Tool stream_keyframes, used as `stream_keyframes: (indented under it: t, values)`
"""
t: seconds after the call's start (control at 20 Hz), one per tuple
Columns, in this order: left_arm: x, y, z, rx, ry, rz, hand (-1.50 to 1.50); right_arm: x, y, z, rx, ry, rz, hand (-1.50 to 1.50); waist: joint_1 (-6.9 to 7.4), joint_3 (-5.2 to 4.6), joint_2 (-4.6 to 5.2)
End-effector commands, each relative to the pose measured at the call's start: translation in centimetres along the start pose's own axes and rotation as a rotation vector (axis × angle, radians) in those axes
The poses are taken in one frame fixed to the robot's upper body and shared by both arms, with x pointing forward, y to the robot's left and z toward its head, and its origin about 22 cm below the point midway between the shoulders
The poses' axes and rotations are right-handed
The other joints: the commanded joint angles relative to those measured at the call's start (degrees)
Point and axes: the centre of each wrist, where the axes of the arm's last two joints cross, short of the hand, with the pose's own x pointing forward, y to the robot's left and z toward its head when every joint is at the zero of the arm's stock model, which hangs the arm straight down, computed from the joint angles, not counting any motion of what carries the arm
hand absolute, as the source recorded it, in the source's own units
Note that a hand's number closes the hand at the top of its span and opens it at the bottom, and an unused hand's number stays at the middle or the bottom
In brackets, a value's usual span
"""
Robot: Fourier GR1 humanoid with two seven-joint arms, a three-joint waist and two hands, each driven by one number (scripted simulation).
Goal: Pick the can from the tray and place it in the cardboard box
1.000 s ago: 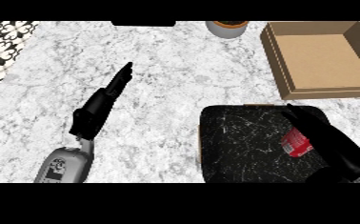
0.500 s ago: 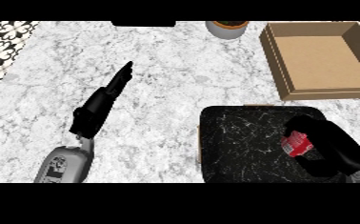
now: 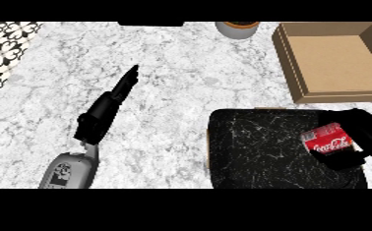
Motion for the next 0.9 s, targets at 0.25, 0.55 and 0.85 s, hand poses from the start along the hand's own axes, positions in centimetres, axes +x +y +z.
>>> stream_keyframes:
  t: [0.25, 0.55, 0.85]
  values:
    - [1.8, -0.5, 0.3, -0.005, 0.023, -0.015, 0.00, -3.9, -3.7, 0.5, -0.241, 0.007, 0.093, 1.50, -0.54, 0.45, 0.23]
    - [-1.0, -0.9, 0.3, 0.040, 0.020, 0.008, 0.00, -1.2, -8.5, 5.4, -0.298, -0.093, 0.037, 1.50, -1.89, 0.34, -0.05]
    - [-0.2, 1.6, 1.8, 0.012, 0.024, -0.011, 0.00, -1.4, -14.6, 9.5, -0.453, -0.148, -0.088, 1.50, -1.73, 0.36, -0.11]
